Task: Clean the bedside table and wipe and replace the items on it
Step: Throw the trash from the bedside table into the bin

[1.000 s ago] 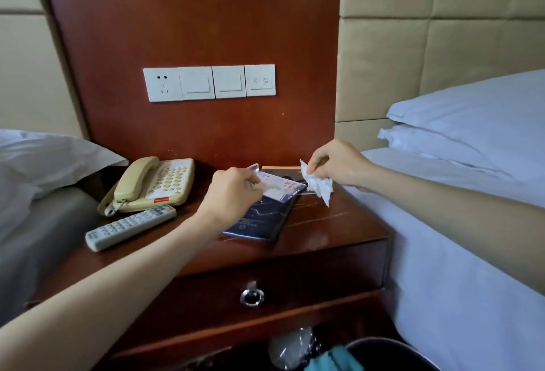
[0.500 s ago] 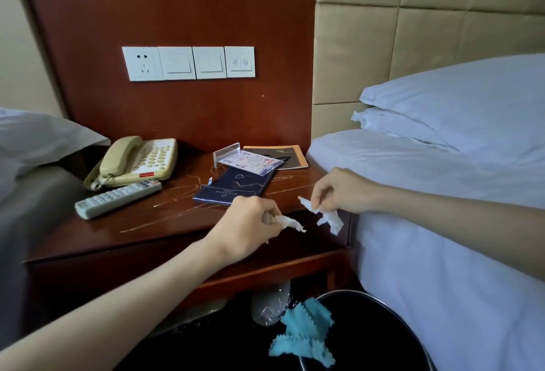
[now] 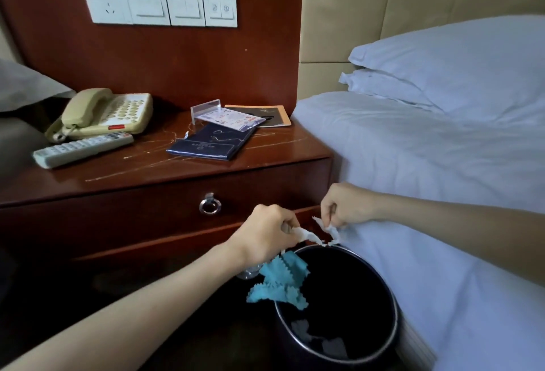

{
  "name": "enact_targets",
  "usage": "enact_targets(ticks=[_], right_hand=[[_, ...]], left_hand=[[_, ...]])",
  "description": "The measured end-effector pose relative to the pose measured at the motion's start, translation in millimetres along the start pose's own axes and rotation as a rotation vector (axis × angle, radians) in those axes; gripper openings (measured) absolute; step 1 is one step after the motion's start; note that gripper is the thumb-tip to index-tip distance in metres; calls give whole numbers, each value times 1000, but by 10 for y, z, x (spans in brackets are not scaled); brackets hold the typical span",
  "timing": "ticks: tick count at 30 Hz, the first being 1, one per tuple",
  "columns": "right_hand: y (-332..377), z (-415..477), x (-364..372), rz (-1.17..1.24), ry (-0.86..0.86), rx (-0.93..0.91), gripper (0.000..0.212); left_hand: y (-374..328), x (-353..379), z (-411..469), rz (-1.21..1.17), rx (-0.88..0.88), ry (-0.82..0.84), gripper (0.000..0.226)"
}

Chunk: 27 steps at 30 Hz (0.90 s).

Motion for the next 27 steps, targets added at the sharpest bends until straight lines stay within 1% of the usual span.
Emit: enact_targets(ticks=[3,6,9,12,15,19,23,27], right_hand=[[-152,-52,210,-22,91,46,25],[-271,-83,398,-67,208,83,25],[-365,-104,493,-68,279,115,24],[-407,-109,524,-58,315,117,24],[-403,-65,488,-38,277,99,20],[-305,55,278,47,168,51,13],[-69,210,-212,160,17,-20,7],[211,359,-724,261,-63,-90,7]], left_hand=[[69,342,-29,-43,-51,79,12],[164,657,-68,-69,-143,177,13],[238,863,-102,-109,-204,242,25],[324,939,-112,-173,-271,280,33],[356,876,-78,-198,-278,259,31],[322,597,18,-171,-221,171,25],[188,72,120,-115,-148,65,21],[10,-544,216,-56,-94,2,18]])
Point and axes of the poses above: each hand's wrist, its own z-axis towards the middle knuckle, its own x-axis out of the palm, y = z × x, the point moved 9 cm from there along z, towards the middle knuckle, and after that the axes turned 7 degrees about -x, right-handed, at the moved point
